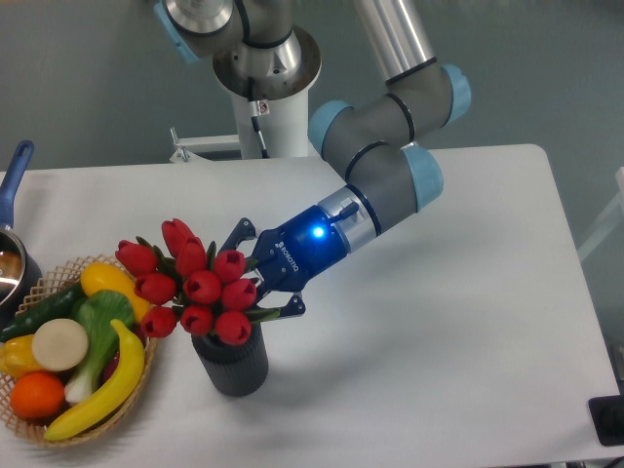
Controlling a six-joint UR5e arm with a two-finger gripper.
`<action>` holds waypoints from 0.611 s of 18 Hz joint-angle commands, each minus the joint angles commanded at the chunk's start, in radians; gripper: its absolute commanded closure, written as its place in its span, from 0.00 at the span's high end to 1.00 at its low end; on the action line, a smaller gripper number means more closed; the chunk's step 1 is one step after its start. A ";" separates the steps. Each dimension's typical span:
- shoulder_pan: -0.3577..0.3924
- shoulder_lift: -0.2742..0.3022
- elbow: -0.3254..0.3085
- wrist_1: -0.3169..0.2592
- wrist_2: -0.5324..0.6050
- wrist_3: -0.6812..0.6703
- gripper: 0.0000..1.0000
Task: Insert the flowers into the vase
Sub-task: 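Lower the tulip stems into the black vase opening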
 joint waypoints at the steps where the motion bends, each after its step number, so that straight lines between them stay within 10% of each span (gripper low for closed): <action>1: 0.000 0.000 -0.002 0.002 0.002 0.000 0.40; 11: 0.005 -0.014 -0.018 0.003 0.008 0.041 0.40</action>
